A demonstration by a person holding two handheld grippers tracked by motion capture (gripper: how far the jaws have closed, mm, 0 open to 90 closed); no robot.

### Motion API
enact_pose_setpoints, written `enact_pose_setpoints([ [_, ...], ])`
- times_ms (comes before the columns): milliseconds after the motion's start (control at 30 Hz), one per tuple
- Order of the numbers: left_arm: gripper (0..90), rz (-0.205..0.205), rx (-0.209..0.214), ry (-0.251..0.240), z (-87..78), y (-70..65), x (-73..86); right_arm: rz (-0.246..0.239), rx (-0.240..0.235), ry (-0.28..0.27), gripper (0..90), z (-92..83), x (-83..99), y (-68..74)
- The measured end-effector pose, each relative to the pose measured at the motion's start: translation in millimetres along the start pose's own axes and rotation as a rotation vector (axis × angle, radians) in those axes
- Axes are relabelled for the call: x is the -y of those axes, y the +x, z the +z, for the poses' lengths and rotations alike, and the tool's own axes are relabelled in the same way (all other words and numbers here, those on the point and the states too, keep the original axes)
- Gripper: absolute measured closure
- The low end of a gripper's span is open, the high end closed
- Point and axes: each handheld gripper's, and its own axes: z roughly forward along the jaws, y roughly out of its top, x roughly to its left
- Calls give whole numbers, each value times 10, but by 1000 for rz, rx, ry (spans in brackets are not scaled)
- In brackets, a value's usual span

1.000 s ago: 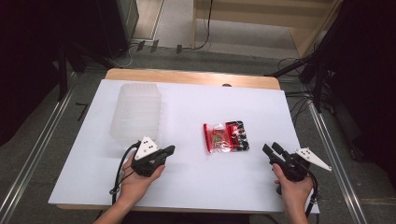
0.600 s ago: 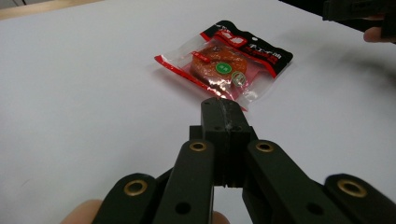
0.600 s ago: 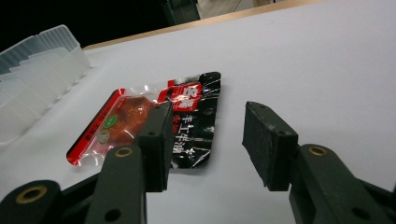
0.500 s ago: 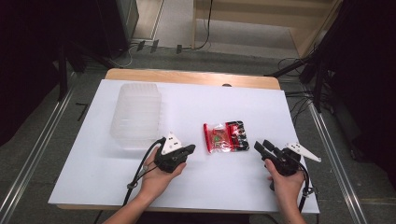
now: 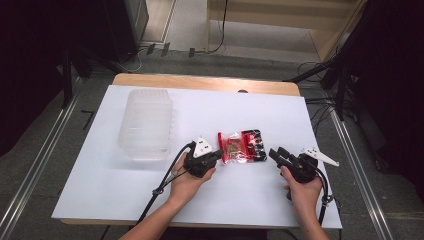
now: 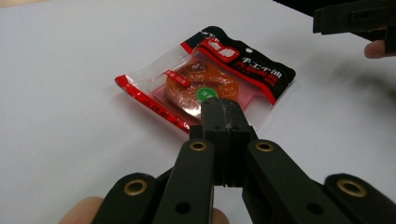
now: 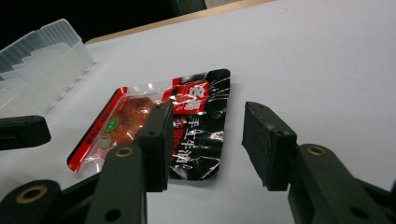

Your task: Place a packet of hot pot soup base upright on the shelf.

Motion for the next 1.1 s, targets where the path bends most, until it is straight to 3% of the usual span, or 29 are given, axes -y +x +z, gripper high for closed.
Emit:
enact_pose_setpoints([
  [133,900,-12,11,-16,47,-34,-52,-9,-6,20,573,29,-13,15],
  [367,900,-15,0,26,202,-27,-23,-20,-13,24,571,34,-21,17],
  [467,900,2,-30,68,253,-50,-1,-12,-12,25,569,27,-28,-1],
  [500,900,10,-52,107,288,-41,30,-8,-10,25,568,26,-30,-9],
  [533,900,10,-52,107,288,-41,30,-8,-10,25,568,26,-30,-9],
  [567,900,-4,-68,143,310,-21,52,-4,-12,29,567,31,-30,-13],
  [700,900,-18,-83,181,338,-3,51,-3,-15,37,563,44,-28,-18],
  [1067,900,-12,-93,189,345,-14,52,46,-54,25,562,85,-153,14],
  [1100,900,-7,-95,189,345,-17,52,82,-77,36,551,104,-177,23],
])
